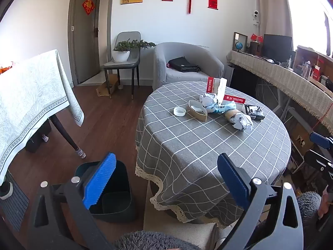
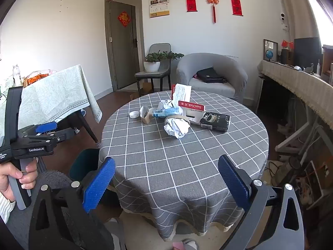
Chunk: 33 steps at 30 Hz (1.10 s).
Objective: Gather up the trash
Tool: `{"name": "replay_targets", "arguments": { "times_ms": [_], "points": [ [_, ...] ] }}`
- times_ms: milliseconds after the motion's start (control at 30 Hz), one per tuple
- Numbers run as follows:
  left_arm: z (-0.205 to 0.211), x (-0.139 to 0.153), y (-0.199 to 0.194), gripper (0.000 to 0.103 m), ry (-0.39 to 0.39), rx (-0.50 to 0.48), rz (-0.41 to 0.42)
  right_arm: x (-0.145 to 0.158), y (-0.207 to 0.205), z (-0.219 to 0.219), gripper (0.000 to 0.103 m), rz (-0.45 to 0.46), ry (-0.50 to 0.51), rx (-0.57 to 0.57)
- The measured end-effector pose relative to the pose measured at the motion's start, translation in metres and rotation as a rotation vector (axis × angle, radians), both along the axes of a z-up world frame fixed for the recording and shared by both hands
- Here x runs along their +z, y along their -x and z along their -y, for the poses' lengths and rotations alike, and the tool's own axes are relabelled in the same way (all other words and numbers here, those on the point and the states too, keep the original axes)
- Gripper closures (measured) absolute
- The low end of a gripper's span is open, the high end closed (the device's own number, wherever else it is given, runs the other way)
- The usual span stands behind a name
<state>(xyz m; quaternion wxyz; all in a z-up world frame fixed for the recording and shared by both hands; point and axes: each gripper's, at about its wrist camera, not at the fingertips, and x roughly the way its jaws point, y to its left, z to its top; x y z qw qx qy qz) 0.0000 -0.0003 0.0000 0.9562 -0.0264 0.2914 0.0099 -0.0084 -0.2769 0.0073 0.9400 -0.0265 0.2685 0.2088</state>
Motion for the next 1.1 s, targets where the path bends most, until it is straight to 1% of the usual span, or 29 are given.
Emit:
{"name": "replay_targets", "arguments": {
  "times_ms": [267, 533, 1100],
  "points": [
    [0.0011, 0.0002, -0.0007, 0.003, 0.001, -0.002, -0.001, 0.0006, 0.0011, -0.0021, 0.003, 0.01, 0.019, 0.001],
    [0.0001, -0.0006, -0.0008, 0.003, 0.005, -0.004, 0.001, -0.0035, -0.0008, 0.001, 0.003, 0.006, 0.021, -0.002],
    [-0.0017, -0.0003, -0.0003, 0.003, 0.011, -0.004, 0.001, -0.0003, 0.0004, 0.0033, 0.003, 0.003, 0.01, -0.006]
  ]
}}
